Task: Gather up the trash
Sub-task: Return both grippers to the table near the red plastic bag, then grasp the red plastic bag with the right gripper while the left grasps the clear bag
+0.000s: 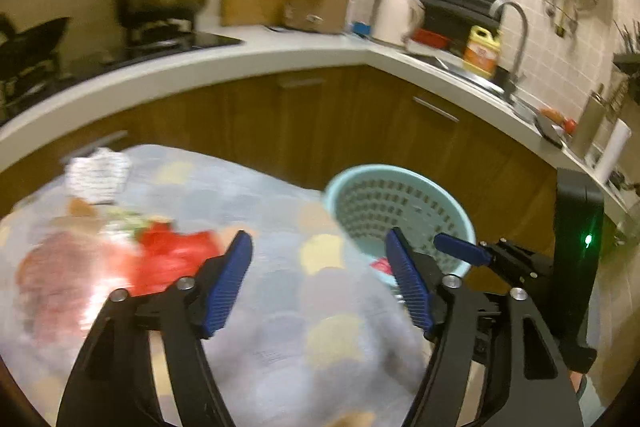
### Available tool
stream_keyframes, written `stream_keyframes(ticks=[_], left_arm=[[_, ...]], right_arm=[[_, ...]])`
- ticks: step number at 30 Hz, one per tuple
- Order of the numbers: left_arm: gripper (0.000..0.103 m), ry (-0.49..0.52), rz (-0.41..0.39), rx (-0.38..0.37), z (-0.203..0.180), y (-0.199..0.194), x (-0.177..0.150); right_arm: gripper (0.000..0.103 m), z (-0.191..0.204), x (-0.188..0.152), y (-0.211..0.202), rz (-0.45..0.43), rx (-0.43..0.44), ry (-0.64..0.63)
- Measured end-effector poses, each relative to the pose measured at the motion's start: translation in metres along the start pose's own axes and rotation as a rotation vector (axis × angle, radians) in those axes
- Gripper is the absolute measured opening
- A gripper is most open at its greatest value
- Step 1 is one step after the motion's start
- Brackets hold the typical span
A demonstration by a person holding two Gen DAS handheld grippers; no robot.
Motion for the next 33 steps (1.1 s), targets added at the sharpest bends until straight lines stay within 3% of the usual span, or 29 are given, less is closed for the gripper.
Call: stream_keyframes(ticks=[8,11,14,17,29,32,33], left_arm=[[0.083,-0.115,-0.081,0.114,0.086,-0.054,0.0],[0.083,-0.139,-0.074,0.172,0.116,-0.065,-0.006],[0.083,-0.194,-0.065,0.224,0.151,-0.073,-0.017],[0.084,-0.247,-0.054,0.258,0.187,-0.079,-0.031],[0.084,-0.316,0.055,0.193,0.225,-0.03,-0.056],[0.081,-0.323,0.064,0.178,0.223,-0.022,-0.061],[0.076,-0.322,0.058,0.185,0.223,-0.02,-0.061]], right_arm=[[0.057,0.075,0.011,0.014,-0.012,0.09,-0.073],[0.059,0.093,0.012,0.02,-0.011,0.122,-0.079],[0.069,0.113,0.015,0.027,-0.017,0.135,-0.093],[0.069,0.128,0.017,0.036,-0.015,0.152,-0.109],[0.069,0.154,0.012,0.074,0.011,0.125,-0.176],[0.069,0.155,0.012,0.077,0.025,0.126,-0.176],[0.069,0.155,0.011,0.077,0.025,0.125,-0.178]])
Point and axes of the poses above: each gripper's, at about its wrist camera, not at the fingertips, and y roughly the way its jaws point, z to its left, x to its top, the point moved 9 cm from there along y, roughly the way its jaws point, and after that the axes turned 4 degrees about x, right-handed, at the moved point
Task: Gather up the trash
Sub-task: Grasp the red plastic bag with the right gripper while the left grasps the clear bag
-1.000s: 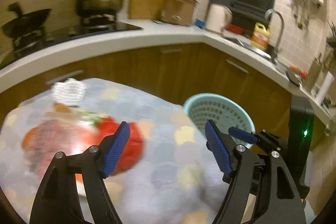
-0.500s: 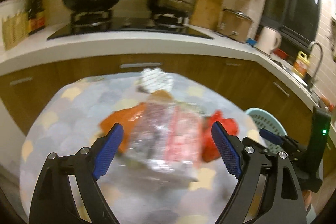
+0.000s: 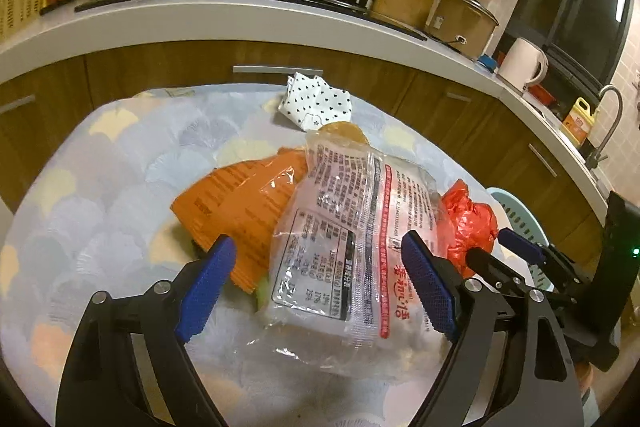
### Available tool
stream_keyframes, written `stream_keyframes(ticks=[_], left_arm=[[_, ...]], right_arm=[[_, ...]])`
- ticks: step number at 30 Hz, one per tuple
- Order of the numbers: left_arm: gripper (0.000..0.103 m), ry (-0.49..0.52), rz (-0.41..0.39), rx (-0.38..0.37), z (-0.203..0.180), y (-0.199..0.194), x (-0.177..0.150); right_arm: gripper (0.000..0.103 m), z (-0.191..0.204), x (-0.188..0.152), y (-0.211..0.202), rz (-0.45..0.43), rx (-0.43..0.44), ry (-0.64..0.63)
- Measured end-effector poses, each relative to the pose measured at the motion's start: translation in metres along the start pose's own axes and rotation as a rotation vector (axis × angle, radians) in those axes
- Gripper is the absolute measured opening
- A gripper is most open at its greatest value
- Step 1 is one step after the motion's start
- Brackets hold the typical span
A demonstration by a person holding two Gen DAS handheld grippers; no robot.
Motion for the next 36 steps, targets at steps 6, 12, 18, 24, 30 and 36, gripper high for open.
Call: stream_keyframes(ticks=[6,12,18,24,30,36], left_arm=[[0.04,0.009,-0.032,-0.021,-0.003,-0.007,-0.001],[0.013,-0.045,-0.117,-0.086,0.002,-0.027,0.006],[0.01,-0.101,-0.191,-0.136,0.01,-0.037,0.01],[0.01,-0.122,-0.184,-0.166,0.014,-0.031,0.008],[0.01,-0.087,-0.183,-0.161,0.005,-0.031,0.006],[0.01,-0.058,-0.206,-0.179,-0.006,-0.042,0.008]], right_arm=[[0.07,0.001,0.0,0.0,-0.003,-0.008,-0.005],[0.081,-0.005,0.003,-0.008,-0.044,-0.02,0.022],[0.092,-0.005,0.007,0.001,-0.005,-0.001,0.032],[0.095,0.007,0.014,0.02,0.029,0.042,0.035],[0.068,0.018,0.009,0.026,0.064,0.02,-0.023],[0.06,0.009,0.007,0.0,-0.005,0.01,0.027]])
Point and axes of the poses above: each gripper's, at about its wrist camera, not at the fingertips, and y roughly the way its jaws point, z to its left, x to its top, the point moved 9 cm from there along y, roughly the way its jaws point, and after that the axes turned 4 degrees about x, right-handed, at the moved point
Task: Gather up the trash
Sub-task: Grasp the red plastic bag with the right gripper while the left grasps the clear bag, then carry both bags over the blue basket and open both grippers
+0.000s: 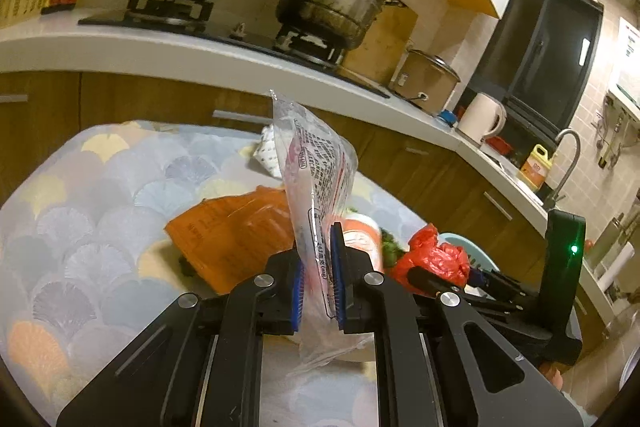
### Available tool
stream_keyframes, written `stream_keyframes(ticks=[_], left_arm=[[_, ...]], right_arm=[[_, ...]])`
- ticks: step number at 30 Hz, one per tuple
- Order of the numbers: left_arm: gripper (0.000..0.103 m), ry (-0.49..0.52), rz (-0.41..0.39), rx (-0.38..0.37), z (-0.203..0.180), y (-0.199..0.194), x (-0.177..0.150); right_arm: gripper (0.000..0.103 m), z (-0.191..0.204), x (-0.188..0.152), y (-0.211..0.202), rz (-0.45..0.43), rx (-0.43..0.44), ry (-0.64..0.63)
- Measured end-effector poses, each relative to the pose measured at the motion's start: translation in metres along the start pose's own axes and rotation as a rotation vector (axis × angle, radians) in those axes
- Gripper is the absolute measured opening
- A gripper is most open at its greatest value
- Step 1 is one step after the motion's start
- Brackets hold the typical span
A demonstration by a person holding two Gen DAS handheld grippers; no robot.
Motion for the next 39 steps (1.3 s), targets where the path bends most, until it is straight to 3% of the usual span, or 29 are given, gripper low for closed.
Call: stream_keyframes(ticks=[8,15,27,39], left_arm=[[0.01,0.062,-0.034,-0.054,-0.043,-0.018,0.007],[0.01,0.11,-0.01,-0.089,-0.089,-0.008,0.002],[0.01,0.22,0.093,-0.159,-0.19,0.05,-0.02],[0.013,0.339,0.235,-0.232,-0.277,0.123,-0.064]], right_arm=[[0.059,-0.022,0.01,-0.049,-0.086,-0.037,0.03],[0.059,-0.046,0.014,-0.08,-0.135,-0.103,0.021],[0.059,-0.149,-0.003,-0.12,-0.168,-0.249,0.13],[0.059,-0.256,-0.045,-0.114,-0.09,-0.312,0.308]])
Point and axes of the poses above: each gripper's, at about its wrist camera, not at the fingertips, and y roughly the way its jaws point, z to its left, x to its top, the point moved 9 cm from there along y, roughly the way its jaws point, and after that the axes turned 4 degrees about x, right-handed, at the moved point
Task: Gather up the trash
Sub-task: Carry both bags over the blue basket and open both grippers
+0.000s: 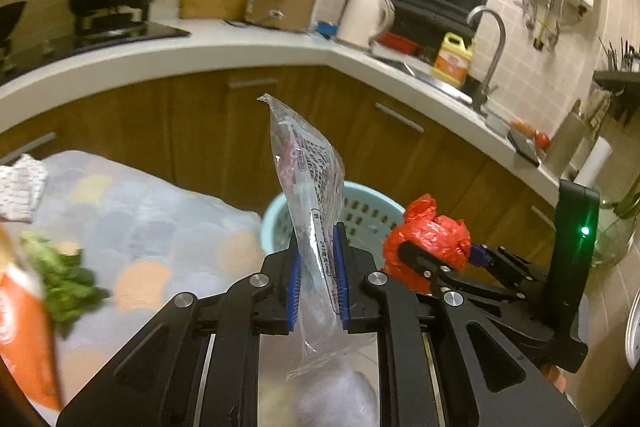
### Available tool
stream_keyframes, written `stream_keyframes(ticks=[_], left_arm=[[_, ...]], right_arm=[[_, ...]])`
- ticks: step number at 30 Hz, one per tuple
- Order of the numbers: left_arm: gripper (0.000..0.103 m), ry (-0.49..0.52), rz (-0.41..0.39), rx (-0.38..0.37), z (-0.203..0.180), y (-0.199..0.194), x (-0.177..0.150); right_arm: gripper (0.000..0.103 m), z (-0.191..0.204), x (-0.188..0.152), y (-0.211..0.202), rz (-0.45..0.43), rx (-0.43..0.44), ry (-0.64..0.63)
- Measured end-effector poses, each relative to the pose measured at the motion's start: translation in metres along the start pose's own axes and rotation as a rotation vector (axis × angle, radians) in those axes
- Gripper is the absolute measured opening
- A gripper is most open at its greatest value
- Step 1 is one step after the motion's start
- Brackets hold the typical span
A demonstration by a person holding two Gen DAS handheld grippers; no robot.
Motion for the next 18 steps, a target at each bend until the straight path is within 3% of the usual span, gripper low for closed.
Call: stream_keyframes(ticks=[6,14,16,17,18], left_arm=[[0.013,0.013,0.087,-0.018,-0.014,0.045,-0.012],[0.014,0.029,0.148,-0.026,-0.026,0.081,-0.023],[0.022,0.029,0.161,-0.023,-0.027,0.086,-0.026],[0.035,0.027,0.17,-0.022,-0.027,0.088,-0.028],[0.04,0.025,0.171,-0.016,-0.026,0.088,-0.029]], right_arm=[[0.059,-0.031,-0.024,0.036,0.102,-0.016,0.068],[0.064,-0.041,-0.039,0.056,0.16,-0.055,0.055],[0.066,-0.043,-0.039,0.058,0.162,-0.065,0.057],[0.069,-0.043,-0.039,0.059,0.167,-0.065,0.061],[0.069,-0.043,-0.039,0.062,0.174,-0.065,0.066]])
Point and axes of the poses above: each gripper's, at about its wrist camera, not at the fingertips, and y roughly the way its jaws point, z to its left, x to its top, the point moved 9 cm from there along y, roughly the way its jaws point, and after that the axes turned 4 degrees about x, right-handed, at the moved point
